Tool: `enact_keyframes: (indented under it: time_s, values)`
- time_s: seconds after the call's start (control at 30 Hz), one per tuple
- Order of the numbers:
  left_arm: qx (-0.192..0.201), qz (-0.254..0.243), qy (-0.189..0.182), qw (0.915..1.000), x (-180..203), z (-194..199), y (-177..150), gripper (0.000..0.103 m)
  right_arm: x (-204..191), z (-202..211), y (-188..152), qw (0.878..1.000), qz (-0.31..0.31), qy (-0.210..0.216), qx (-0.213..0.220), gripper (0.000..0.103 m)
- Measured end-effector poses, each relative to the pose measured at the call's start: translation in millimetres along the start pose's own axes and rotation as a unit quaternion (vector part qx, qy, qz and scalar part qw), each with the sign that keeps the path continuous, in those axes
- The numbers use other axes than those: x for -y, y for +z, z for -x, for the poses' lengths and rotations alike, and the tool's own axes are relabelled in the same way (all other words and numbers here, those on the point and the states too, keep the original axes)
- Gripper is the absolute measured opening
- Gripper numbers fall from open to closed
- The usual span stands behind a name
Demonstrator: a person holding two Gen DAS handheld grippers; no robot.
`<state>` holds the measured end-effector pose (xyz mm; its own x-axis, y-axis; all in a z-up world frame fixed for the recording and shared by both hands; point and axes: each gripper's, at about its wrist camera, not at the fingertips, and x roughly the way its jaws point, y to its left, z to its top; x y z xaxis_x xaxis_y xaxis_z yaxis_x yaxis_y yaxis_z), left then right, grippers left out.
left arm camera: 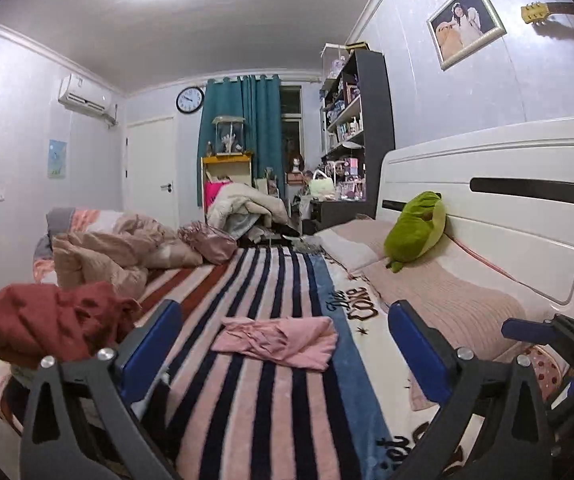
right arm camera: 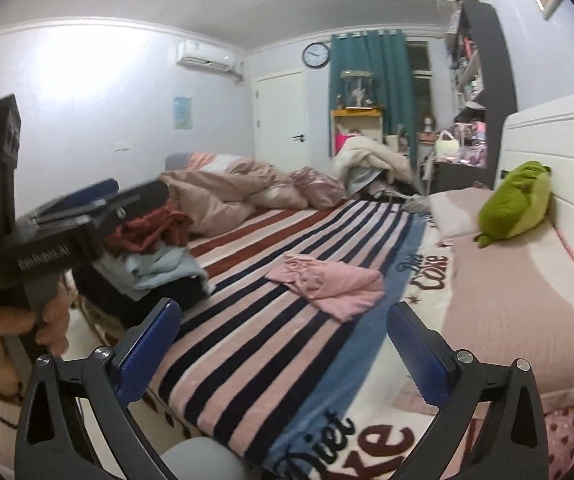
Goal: Fold small clothes
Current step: 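Carry the folded garment with both grippers onto the clothes pile and release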
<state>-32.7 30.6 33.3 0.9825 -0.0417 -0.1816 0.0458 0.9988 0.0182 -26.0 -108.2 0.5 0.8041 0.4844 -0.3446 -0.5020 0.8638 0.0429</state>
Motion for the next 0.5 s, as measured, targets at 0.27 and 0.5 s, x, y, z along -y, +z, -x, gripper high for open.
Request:
enact_keyframes:
  time_s: [0.27, 0.5]
  values:
    - [-0.019, 0.005, -0.015, 0.9997, 14, -9, -11, 0.102, 11, 15, -7, 1.0, -0.016, -0.016, 0.014, 0.103]
    - [-0.019, 0.011, -0.009, 0.9997, 9, -9, -14, 0.102, 14, 19, -7, 0.999, -0.018, -0.027, 0.019, 0.103]
